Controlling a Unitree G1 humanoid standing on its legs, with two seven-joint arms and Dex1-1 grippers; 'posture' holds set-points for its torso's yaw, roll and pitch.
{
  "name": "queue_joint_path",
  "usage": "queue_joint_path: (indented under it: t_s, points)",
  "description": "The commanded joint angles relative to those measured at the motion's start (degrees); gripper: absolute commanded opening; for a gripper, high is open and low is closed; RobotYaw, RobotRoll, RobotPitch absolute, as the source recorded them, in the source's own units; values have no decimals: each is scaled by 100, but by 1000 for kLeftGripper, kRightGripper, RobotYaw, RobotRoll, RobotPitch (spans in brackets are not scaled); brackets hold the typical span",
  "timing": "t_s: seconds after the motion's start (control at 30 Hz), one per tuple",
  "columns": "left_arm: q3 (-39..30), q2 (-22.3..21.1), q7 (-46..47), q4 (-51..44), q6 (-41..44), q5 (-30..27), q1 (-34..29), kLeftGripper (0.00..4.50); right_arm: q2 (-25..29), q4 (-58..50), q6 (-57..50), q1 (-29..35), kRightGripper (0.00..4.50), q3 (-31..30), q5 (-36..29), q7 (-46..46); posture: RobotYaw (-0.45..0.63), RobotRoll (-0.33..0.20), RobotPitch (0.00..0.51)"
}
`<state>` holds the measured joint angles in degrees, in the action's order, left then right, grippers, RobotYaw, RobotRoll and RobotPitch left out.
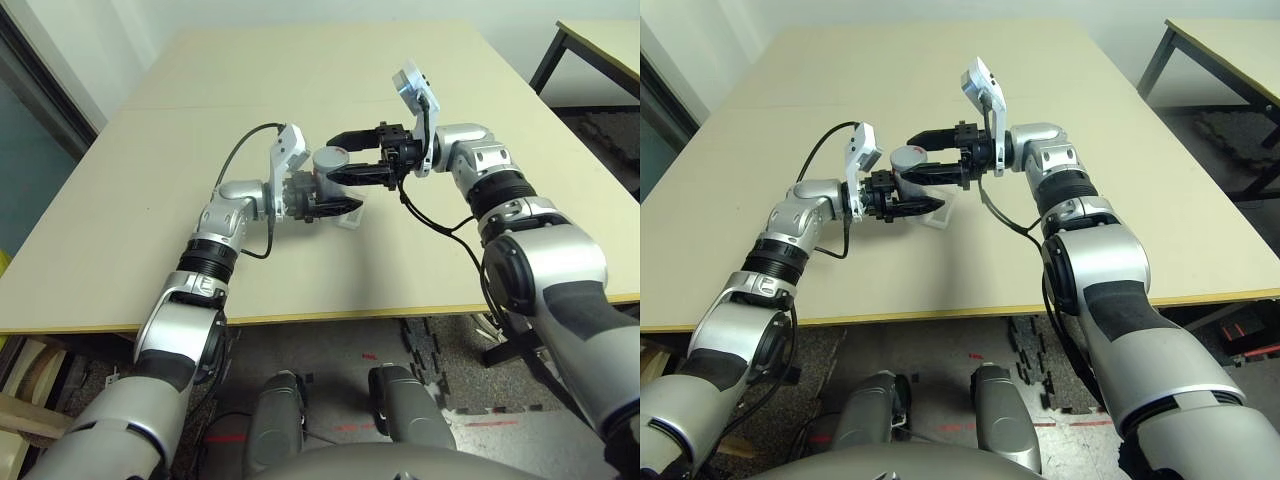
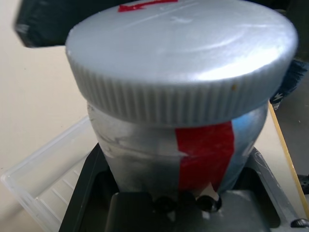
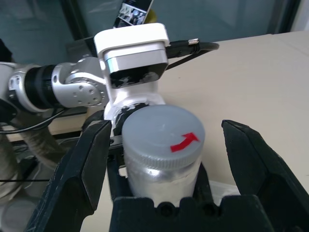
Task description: Pour the medicine from the bottle into the box.
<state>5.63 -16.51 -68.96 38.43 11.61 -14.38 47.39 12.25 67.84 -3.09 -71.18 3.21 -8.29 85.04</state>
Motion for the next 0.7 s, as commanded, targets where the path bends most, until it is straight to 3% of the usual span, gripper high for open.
queue_joint_path:
  t_s: [0.03, 0.7]
  points:
    - [66, 11, -53, -191, 58, 30, -32, 2772, -65, 78, 61, -99, 4500, 23, 5, -117, -204, 0, 49]
    - [43, -7, -58, -433, 249, -8, -113, 2772, 228, 304, 69, -26, 4500, 61, 93, -487, -203, 0, 54]
